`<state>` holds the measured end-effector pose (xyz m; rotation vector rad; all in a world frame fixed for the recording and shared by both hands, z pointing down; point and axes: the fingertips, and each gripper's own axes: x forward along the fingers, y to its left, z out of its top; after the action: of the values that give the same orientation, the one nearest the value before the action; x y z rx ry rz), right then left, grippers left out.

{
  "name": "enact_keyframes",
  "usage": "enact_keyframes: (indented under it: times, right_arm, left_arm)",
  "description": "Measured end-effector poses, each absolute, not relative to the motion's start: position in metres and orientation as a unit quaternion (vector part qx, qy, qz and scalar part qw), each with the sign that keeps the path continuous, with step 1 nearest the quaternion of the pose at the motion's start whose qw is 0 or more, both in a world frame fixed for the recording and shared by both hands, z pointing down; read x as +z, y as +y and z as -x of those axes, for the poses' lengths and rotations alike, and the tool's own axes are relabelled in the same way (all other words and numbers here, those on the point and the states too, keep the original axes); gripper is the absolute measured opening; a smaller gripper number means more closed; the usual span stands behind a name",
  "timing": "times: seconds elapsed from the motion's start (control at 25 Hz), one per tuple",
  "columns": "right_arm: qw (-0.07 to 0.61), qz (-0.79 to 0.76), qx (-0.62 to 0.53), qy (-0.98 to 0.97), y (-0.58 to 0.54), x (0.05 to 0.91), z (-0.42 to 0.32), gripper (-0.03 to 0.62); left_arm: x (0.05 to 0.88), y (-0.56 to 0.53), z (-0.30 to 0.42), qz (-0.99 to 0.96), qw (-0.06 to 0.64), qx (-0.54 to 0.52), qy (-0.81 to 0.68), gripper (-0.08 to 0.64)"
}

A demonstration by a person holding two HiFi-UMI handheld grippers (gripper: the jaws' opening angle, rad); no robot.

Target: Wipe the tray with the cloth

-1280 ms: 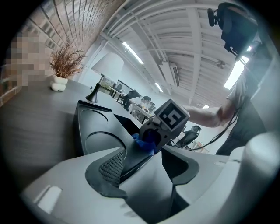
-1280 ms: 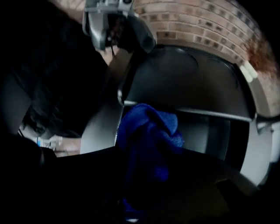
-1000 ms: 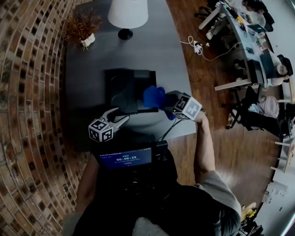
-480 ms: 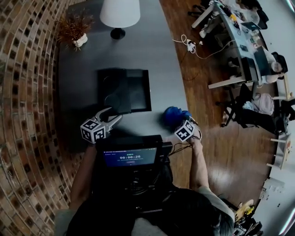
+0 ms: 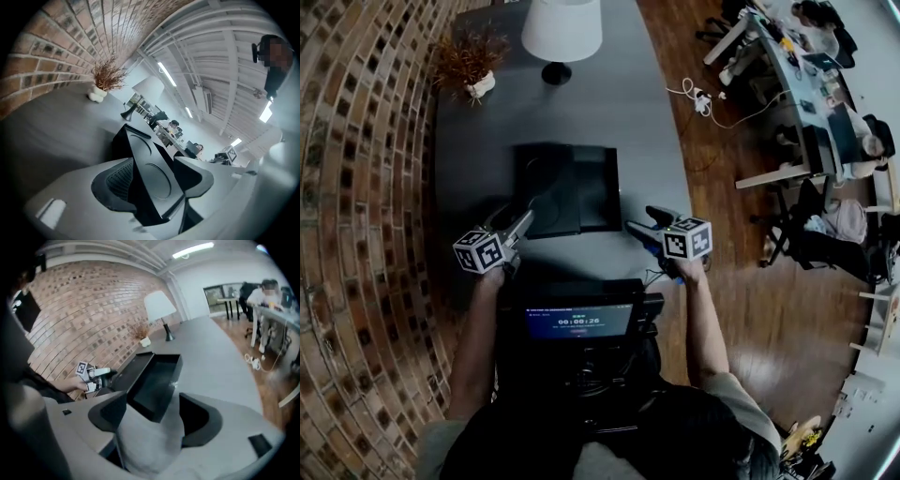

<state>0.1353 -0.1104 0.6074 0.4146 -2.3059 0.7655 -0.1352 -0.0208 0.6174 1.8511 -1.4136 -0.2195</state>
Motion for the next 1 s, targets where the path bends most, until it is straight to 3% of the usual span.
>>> enact_keyframes:
  times: [0.24, 0.76, 1.0]
  right_arm:
    - [0.328, -0.106, 0.422, -0.838, -0.108, 0.675, -0.066, 0.345]
    - [0.391, 0.009, 0.350, -0.851, -0.040, 0.673, 0.029, 0.325]
    - [0.382, 0.028, 0.368, -0.847, -0.012, 0.671, 0.037, 0.326]
  left_arm:
    - [0.644, -0.043, 0.128, -0.715, 0.433, -0.082, -0.543, 0.277]
    - [0.642, -0.051, 0.136, -0.703, 0.446, -0.103, -0.545, 0.280]
    - [0.646, -0.078, 0.140, -0.742, 0.415, 0.003, -0.526, 0.330]
